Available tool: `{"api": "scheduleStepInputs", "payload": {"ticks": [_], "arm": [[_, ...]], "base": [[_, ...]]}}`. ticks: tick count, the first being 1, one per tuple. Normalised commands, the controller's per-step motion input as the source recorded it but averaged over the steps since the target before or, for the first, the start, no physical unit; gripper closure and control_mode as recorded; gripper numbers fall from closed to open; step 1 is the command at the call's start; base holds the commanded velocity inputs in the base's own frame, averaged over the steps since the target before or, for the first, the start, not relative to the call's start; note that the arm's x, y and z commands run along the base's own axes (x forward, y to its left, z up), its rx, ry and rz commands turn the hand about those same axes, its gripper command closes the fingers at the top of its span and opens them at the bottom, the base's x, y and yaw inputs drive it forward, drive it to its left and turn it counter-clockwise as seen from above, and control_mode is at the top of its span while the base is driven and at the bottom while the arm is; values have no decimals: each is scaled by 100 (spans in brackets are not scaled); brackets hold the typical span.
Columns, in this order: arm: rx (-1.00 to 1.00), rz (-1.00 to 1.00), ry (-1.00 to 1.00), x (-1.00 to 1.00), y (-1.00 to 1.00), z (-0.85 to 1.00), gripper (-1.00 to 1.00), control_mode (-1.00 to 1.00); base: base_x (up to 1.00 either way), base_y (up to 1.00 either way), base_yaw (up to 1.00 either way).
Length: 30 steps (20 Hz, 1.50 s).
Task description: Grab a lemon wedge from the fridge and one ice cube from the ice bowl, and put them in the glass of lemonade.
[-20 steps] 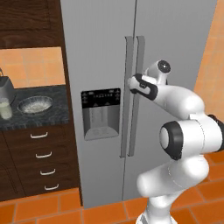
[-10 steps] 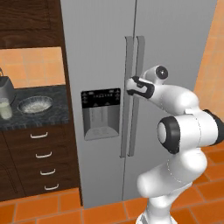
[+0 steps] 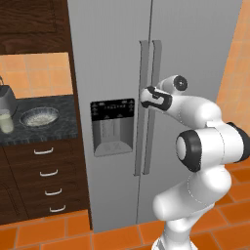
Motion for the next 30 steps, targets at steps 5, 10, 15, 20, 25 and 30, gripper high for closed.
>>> {"api": "scheduleStepInputs", "payload": {"ticks": [5, 10, 15, 20, 25, 30], "arm": [[0, 0, -1, -5, -10, 0, 100, -100], [0, -4, 0, -11, -78, 0, 100, -100], [0, -6, 1, -25, -100, 1, 100, -100], [0, -7, 0, -81, -100, 0, 100, -100], [1, -5, 2, -85, -100, 14, 100, -100], [2, -4, 5, -80, -100, 24, 100, -100]], "base": [[0, 0, 0], [0, 0, 0], [0, 0, 0], [0, 0, 0], [0, 0, 0], [0, 0, 0]]}}
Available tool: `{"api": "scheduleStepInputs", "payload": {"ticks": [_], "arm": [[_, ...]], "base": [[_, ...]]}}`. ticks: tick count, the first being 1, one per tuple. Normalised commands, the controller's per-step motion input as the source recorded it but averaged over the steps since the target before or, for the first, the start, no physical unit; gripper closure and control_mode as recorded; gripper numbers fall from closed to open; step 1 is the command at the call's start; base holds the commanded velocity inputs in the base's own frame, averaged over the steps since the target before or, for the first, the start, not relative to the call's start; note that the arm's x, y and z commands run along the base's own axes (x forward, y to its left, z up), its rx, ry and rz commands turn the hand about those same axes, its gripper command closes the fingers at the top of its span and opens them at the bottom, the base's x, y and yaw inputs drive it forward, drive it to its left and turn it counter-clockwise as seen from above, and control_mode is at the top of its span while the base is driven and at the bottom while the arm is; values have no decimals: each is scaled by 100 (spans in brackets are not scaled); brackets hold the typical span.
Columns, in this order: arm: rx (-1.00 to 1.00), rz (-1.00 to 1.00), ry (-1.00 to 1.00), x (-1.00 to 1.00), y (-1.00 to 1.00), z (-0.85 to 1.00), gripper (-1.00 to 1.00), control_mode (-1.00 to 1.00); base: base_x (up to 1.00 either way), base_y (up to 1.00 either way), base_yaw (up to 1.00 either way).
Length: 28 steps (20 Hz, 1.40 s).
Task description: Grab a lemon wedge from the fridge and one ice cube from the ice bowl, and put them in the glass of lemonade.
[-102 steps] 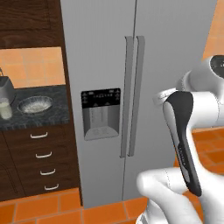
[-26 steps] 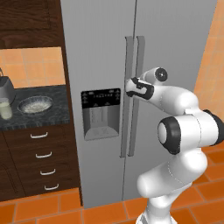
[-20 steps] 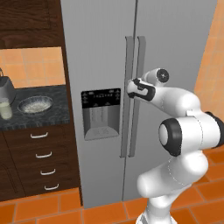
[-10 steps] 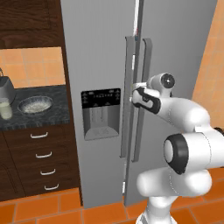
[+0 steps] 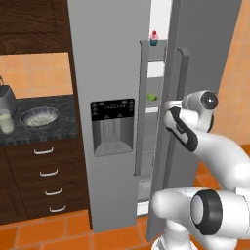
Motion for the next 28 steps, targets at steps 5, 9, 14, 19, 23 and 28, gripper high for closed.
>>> {"api": "scheduleStepInputs", "payload": {"ticks": [5, 9, 14, 19, 23, 28], "arm": [[2, -4, 3, -86, -100, 20, 100, -100], [1, -6, 8, -75, -100, 34, 100, -100], [2, -16, 13, -54, -95, 21, -100, -100], [1, -5, 1, -49, -32, 44, -100, -100], [-2, 0, 0, -93, 5, 100, -100, -100], [-21, -4, 10, -50, 70, 87, -100, -100]], "base": [[0, 0, 0], [0, 0, 0], [0, 0, 0], [0, 0, 0], [0, 0, 0], [0, 0, 0]]}}
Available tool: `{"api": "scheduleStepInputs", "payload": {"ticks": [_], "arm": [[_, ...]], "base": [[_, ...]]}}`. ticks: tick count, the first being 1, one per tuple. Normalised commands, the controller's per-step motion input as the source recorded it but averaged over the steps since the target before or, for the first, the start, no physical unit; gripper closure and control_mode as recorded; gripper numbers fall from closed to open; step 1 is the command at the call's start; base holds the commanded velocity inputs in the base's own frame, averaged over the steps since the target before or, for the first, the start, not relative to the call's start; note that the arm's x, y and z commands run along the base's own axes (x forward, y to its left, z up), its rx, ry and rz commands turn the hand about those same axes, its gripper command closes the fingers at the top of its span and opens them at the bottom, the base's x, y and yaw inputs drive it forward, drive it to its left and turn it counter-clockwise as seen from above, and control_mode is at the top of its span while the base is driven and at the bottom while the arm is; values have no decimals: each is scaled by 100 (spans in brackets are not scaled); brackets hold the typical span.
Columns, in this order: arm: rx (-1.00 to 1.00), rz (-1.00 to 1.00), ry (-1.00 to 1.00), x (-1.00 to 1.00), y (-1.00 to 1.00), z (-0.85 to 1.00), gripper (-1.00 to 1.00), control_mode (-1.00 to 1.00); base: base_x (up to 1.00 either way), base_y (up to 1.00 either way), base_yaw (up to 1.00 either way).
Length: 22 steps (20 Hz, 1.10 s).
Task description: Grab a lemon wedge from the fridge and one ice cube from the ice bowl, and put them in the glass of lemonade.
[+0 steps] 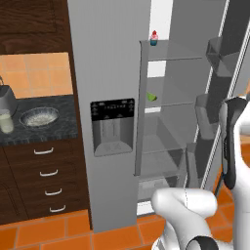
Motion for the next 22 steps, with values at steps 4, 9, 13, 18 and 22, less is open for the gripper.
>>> {"api": "scheduleStepInputs", "payload": {"ticks": [4, 9, 13, 18, 22], "arm": [[-40, -20, 26, 2, 100, 49, -100, -100], [-38, -22, 30, 66, 99, 2, -100, -100], [-17, -12, 14, 63, 27, -33, -100, -100], [-14, 0, 20, 100, -21, -74, -100, -100], [-15, 0, 21, 92, -52, -37, -100, -100]], "base": [[0, 0, 0], [0, 0, 0], [0, 0, 0], [0, 0, 0], [0, 0, 0]]}}
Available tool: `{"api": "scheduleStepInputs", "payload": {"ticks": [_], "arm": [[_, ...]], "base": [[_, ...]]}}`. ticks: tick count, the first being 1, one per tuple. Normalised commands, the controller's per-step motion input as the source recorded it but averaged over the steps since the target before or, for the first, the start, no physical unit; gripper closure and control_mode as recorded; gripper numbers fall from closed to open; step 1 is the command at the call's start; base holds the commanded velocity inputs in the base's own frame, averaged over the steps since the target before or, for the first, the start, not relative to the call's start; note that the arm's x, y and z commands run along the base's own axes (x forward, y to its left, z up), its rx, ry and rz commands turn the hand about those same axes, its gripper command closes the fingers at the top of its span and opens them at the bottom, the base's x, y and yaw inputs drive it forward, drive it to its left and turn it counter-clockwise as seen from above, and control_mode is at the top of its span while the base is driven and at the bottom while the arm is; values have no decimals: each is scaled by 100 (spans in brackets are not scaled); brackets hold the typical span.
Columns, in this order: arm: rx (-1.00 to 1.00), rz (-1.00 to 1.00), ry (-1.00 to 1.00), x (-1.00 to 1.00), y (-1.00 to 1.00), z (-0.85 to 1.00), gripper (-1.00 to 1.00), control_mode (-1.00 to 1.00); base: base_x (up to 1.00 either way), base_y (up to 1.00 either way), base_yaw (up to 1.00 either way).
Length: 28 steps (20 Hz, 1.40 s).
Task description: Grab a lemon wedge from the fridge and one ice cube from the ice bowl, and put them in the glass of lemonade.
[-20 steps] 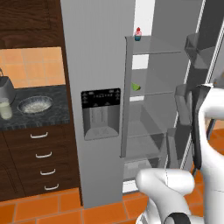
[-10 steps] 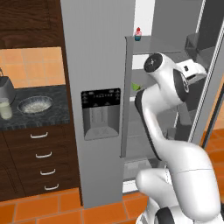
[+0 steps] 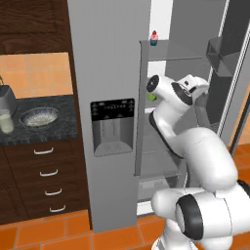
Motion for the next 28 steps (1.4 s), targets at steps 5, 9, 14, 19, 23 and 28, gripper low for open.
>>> {"api": "scheduleStepInputs", "payload": {"ticks": [5, 9, 14, 19, 23, 28], "arm": [[-9, -3, 18, 14, -100, -14, -100, -100], [-4, -2, 16, 0, -100, -12, -100, -100], [-3, 0, 13, 0, -100, -11, -100, -100], [0, 0, 8, 0, -100, -6, -100, -100], [0, 0, 4, 0, -45, 0, -100, -100], [1, 0, -7, -16, 53, 0, -100, -100]], "base": [[0, 0, 0], [0, 0, 0], [0, 0, 0], [0, 0, 0], [0, 0, 0], [0, 0, 0]]}}
